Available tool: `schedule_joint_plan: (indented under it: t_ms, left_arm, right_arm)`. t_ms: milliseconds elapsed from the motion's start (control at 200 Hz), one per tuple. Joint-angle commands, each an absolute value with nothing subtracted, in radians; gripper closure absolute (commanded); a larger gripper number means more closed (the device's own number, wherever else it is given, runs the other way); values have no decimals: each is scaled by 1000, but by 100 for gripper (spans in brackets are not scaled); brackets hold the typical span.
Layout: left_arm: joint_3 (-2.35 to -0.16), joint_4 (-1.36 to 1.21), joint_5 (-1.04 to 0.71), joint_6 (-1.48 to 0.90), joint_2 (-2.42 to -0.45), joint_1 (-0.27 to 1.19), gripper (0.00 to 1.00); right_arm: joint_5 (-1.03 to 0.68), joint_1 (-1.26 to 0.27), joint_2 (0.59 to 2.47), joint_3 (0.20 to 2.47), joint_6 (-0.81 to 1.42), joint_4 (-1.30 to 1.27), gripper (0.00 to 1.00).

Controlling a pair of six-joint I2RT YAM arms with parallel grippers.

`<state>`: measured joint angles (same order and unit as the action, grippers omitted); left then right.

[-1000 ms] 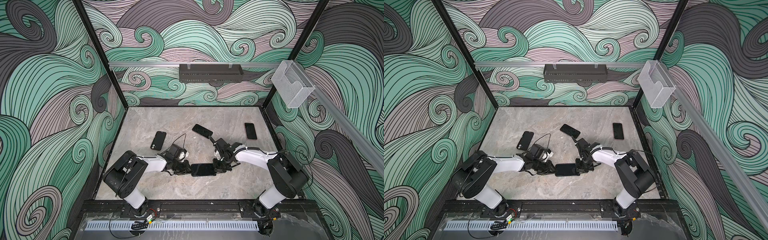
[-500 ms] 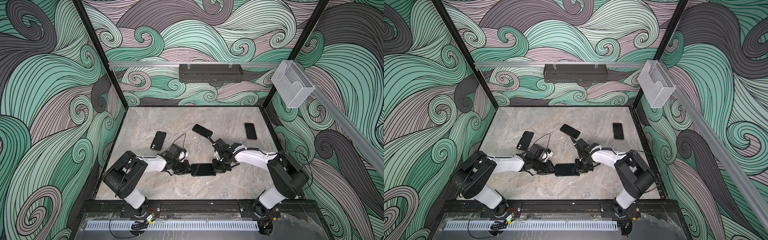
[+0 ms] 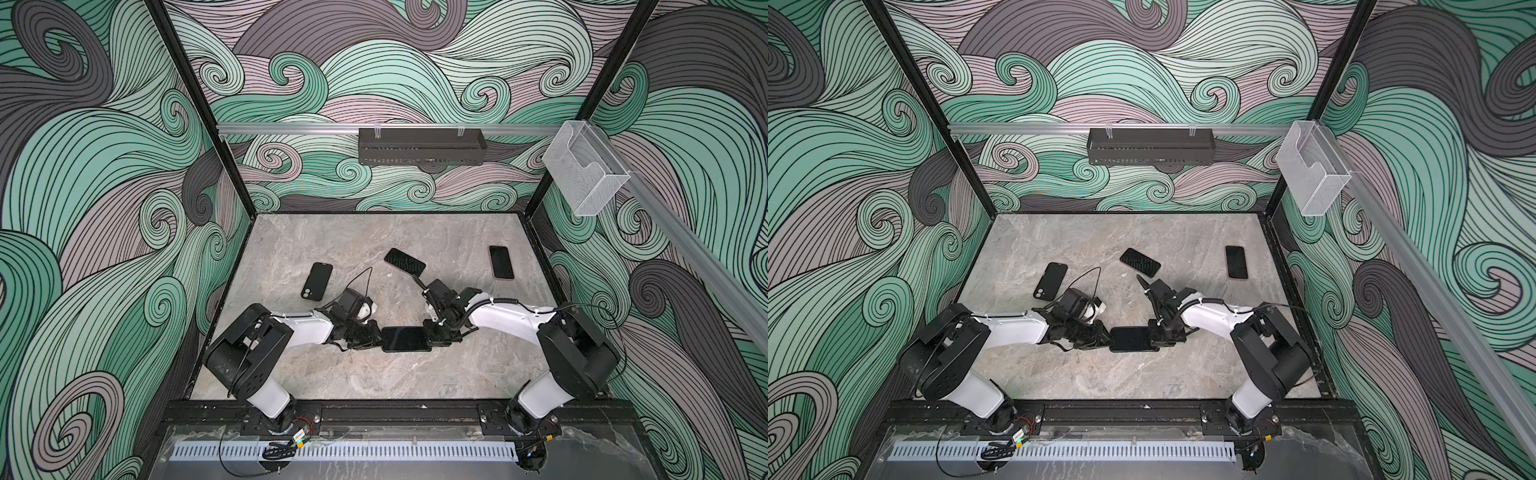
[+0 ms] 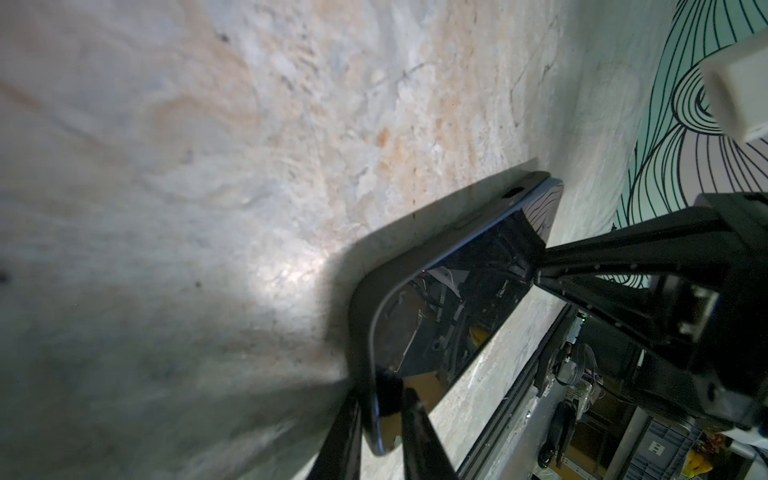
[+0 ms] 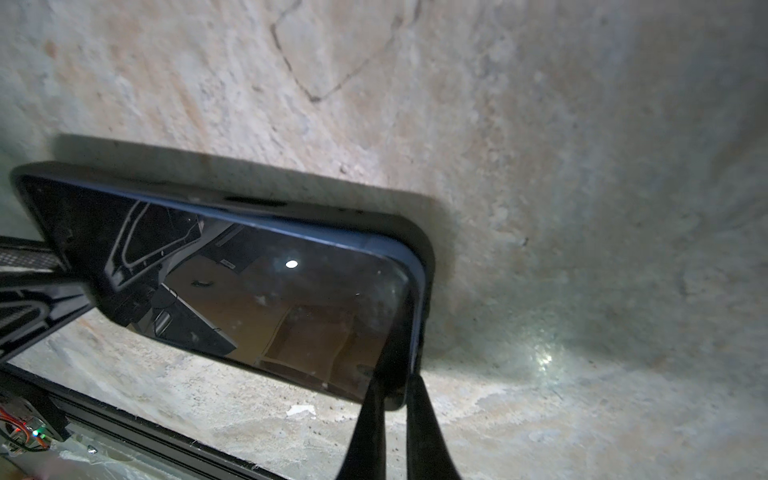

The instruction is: Put the phone into the phone case

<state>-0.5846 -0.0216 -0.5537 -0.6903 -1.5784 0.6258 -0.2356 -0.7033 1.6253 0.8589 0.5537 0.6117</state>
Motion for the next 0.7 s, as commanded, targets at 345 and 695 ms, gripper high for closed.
schedule_joint_plan:
  t_ms: [345,695]
  left_arm:
    - [-576,105,-422,-667,-1586,632,79]
    - [-593,109,-471,-660,-1587,629,73]
  right_arm:
    - [-251,-719,1629,807,476,566,84]
    - [-255,-675,1565,792,463,592,81]
